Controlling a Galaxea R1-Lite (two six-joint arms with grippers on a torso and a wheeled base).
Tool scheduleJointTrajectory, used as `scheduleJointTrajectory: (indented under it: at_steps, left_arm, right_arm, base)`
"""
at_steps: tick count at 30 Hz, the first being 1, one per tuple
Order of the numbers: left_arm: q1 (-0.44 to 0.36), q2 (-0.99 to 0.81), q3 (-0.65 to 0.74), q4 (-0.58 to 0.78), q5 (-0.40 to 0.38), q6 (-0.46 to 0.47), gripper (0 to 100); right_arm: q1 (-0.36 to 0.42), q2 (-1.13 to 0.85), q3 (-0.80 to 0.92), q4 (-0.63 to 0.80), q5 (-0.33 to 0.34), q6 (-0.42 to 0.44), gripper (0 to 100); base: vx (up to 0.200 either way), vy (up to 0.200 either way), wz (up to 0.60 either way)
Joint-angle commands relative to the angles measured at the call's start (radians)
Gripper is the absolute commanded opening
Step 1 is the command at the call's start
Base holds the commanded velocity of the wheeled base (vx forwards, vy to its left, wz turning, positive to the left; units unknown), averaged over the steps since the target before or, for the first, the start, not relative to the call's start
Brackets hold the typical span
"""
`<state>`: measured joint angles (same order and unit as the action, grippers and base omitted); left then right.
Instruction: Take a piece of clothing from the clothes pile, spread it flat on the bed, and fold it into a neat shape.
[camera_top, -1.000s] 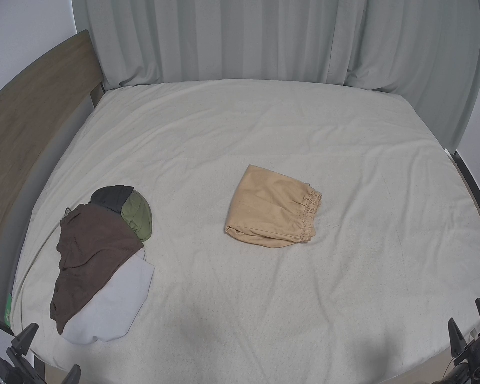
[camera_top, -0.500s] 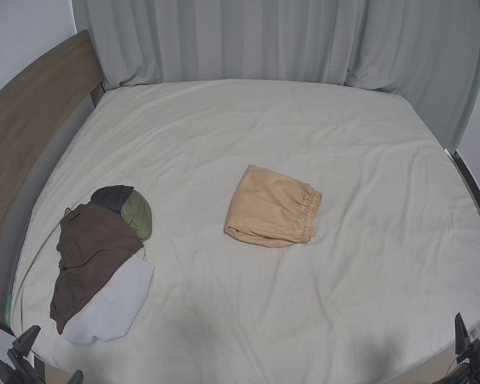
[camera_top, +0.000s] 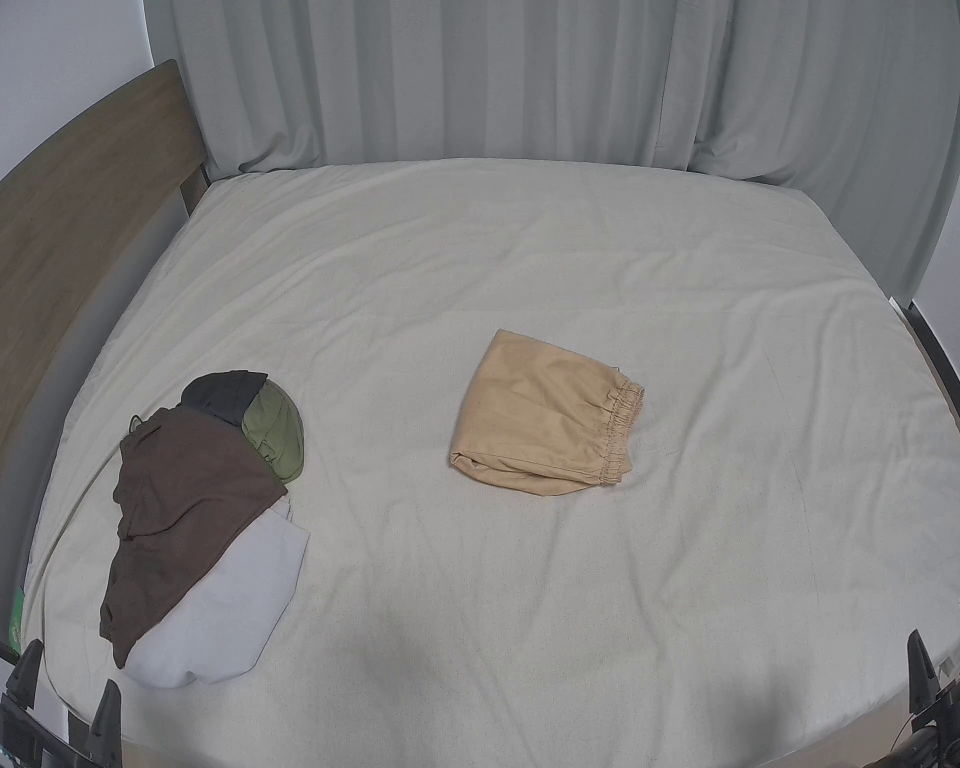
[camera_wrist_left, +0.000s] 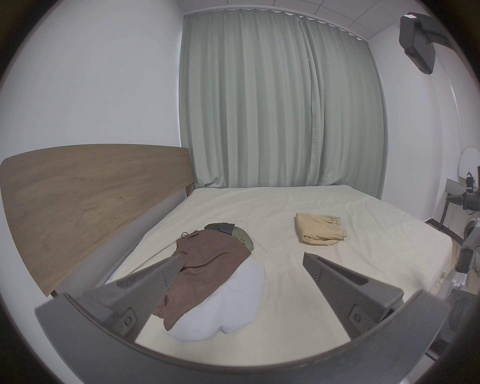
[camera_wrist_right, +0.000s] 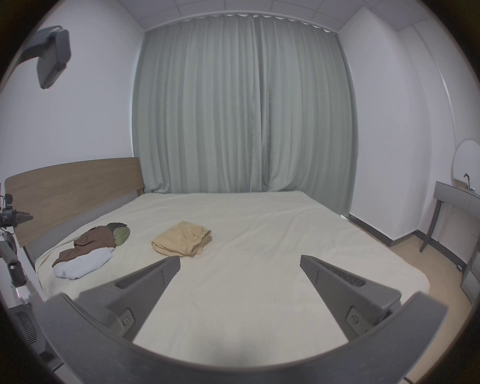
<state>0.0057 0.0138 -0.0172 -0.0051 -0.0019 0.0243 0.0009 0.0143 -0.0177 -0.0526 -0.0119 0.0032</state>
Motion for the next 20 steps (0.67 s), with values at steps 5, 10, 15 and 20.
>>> scheduleJointTrajectory:
  at_steps: [5, 10, 15, 20]
  left_arm:
    - [-0.001, -0.014, 0.016, 0.008, -0.004, -0.006, 100]
    - [0.0, -0.014, 0.016, 0.008, -0.004, -0.007, 100]
    - [0.0, -0.014, 0.016, 0.008, -0.004, -0.01, 100]
    - [0.0, -0.014, 0.016, 0.008, -0.004, -0.01, 100]
  right_arm:
    - [0.001, -0.014, 0.018, 0.053, 0.017, -0.006, 100]
    - [0.002, -0.014, 0.018, 0.051, 0.026, -0.011, 100]
    - [-0.001, -0.014, 0.018, 0.053, 0.024, -0.011, 100]
    - [0.001, -0.014, 0.018, 0.053, 0.02, -0.009, 100]
  base:
    - [0.0, 0.0, 0.0]
    - [0.0, 0.0, 0.0]
    - [0.0, 0.0, 0.0]
    - [0.0, 0.0, 0.0]
